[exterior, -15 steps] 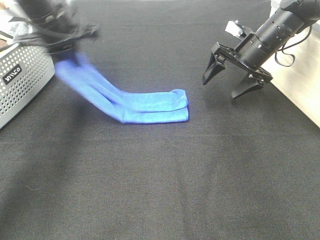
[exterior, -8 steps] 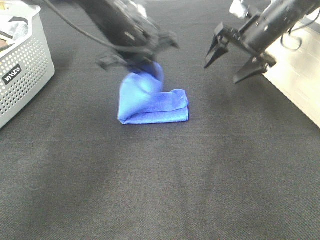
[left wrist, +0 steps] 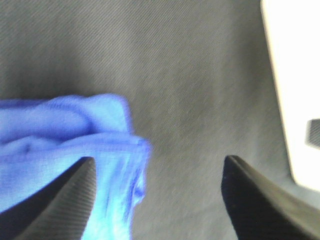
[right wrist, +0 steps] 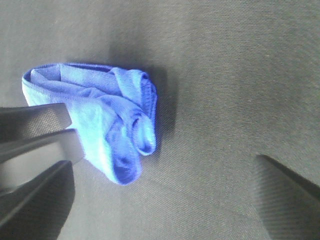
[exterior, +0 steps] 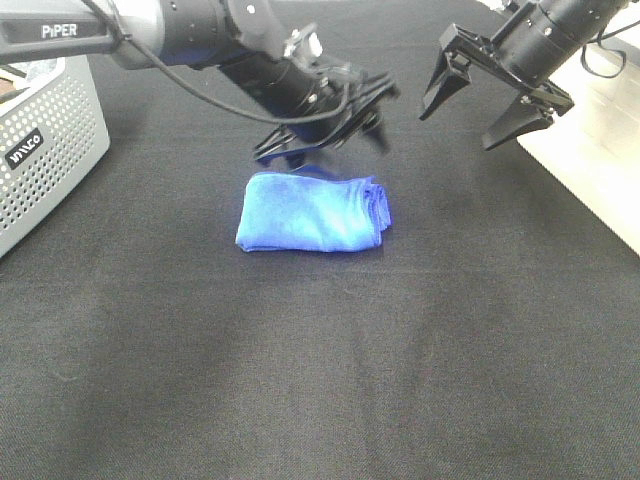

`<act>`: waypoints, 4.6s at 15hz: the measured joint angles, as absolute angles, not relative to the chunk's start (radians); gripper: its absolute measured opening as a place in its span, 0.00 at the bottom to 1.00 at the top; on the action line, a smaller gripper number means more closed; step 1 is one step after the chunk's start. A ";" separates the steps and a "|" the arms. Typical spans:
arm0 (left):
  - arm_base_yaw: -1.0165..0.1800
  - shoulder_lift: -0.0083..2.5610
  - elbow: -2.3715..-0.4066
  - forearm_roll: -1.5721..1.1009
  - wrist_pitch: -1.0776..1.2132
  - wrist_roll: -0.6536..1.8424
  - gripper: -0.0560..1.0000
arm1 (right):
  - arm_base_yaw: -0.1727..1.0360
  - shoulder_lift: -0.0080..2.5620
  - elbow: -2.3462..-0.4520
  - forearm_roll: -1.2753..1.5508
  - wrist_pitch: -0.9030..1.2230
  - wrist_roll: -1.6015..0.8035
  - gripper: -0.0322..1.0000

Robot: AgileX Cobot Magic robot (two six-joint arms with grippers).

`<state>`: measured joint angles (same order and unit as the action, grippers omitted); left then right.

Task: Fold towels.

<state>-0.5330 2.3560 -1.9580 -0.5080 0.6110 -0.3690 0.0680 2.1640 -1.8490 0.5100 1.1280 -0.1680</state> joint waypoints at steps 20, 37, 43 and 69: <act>-0.227 2.196 -1.958 -0.371 0.798 -0.127 0.70 | 0.261 2.388 -1.849 0.805 0.986 -0.494 0.89; -0.227 1.868 -1.952 -0.124 1.206 -0.059 0.70 | 0.148 1.927 -1.796 0.429 1.206 -0.183 0.89; -0.227 1.356 -1.483 0.045 1.209 -0.089 0.70 | 0.148 1.467 -1.362 0.387 1.204 -0.169 0.89; -0.227 0.062 -0.508 -0.052 1.056 0.104 0.70 | 0.148 0.206 -0.512 0.128 1.073 -0.169 0.89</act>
<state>-0.2270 0.0620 -0.5080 -0.0520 1.0560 0.1040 0.1480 0.2060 -0.5120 0.1280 1.0730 -0.1690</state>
